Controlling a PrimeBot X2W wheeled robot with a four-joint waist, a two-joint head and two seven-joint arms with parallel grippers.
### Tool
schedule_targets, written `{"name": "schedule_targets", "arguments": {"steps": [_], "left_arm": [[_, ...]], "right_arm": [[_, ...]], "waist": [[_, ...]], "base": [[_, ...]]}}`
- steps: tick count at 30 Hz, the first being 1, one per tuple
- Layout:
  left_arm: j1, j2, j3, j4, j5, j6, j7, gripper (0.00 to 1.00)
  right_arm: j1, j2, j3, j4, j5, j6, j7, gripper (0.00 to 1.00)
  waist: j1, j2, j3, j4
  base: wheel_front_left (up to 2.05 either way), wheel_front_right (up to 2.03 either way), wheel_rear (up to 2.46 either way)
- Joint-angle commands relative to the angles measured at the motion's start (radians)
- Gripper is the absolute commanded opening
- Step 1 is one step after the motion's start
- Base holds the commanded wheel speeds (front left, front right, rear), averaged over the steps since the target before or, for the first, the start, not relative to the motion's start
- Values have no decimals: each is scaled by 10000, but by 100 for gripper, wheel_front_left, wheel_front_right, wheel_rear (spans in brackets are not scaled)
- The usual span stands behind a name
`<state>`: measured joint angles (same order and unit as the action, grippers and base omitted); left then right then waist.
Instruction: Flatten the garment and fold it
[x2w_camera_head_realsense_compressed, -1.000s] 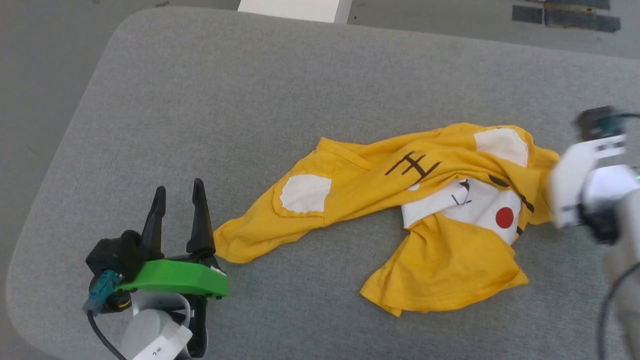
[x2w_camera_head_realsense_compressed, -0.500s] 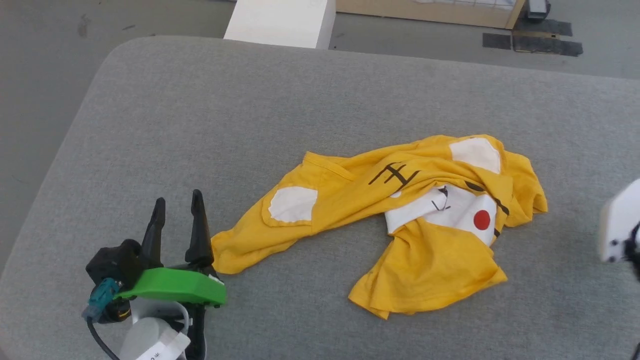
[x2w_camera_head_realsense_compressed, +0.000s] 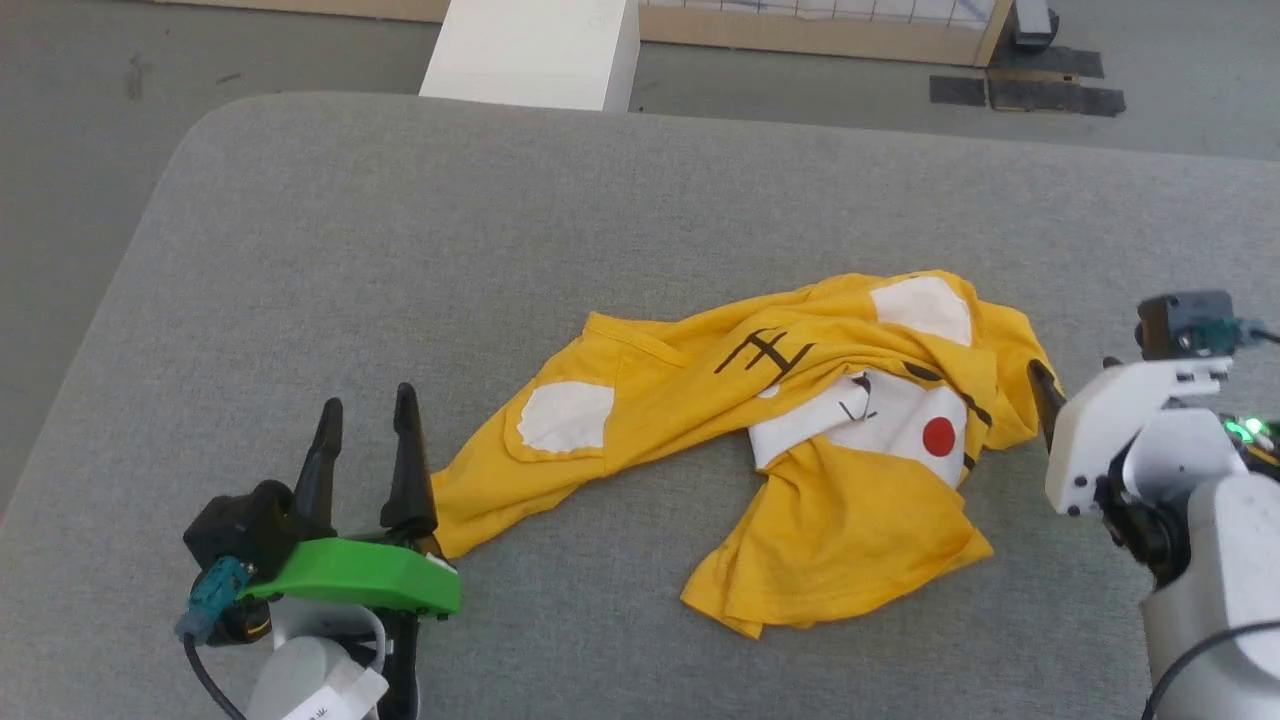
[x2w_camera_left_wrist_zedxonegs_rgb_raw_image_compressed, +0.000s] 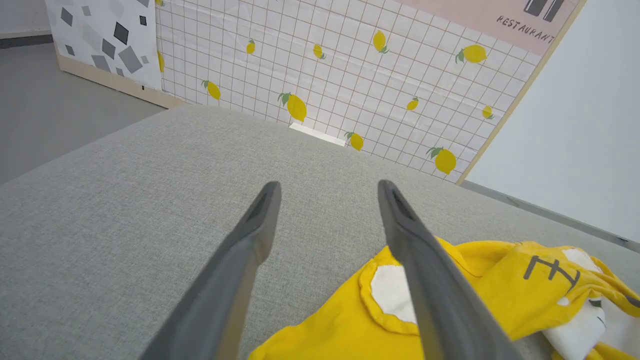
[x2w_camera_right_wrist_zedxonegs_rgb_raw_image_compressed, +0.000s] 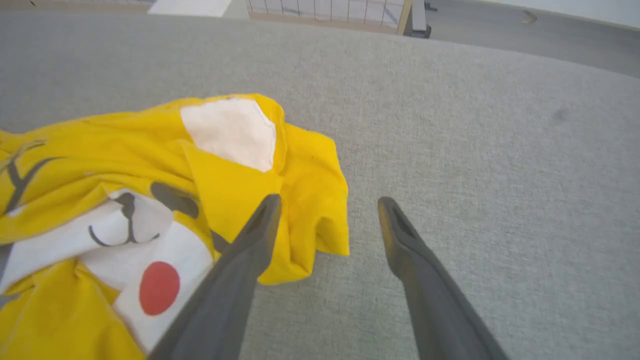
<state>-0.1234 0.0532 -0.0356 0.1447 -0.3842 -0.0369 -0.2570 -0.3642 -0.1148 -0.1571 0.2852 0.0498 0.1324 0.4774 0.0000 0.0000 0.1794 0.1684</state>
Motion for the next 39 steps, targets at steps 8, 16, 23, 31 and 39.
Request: {"name": "schedule_targets", "arguments": {"steps": [8,16,23,31,39], "left_arm": [[-271,-28,-151,-43,-120,-32,-47,100],[-247,-29,-193,-39,-302,53,-47,100],[-150,-29,-149,10,-288,100,-47,100],[-46,-29,-132,-76,-204,51,-47,100],[65,-29,-76,-3,-178,33,-47,100]], "right_arm": [[-1467,-467,515,1776,-1173,-17,1508,100],[-1609,-463,734,2489,-990,-17,2399,0],[-1867,-1331,83,1732,-407,-17,1616,0],[-794,-2946,-810,870,-1134,-17,2564,0],[492,-1696,-1841,691,-786,-17,1864,100]], "waist": [[0,0,792,686],[0,0,894,867],[0,0,332,585],[0,0,174,340],[0,0,190,-36]], "base": [[0,0,0],[0,0,0],[0,0,0],[0,0,0],[0,0,0]]}}
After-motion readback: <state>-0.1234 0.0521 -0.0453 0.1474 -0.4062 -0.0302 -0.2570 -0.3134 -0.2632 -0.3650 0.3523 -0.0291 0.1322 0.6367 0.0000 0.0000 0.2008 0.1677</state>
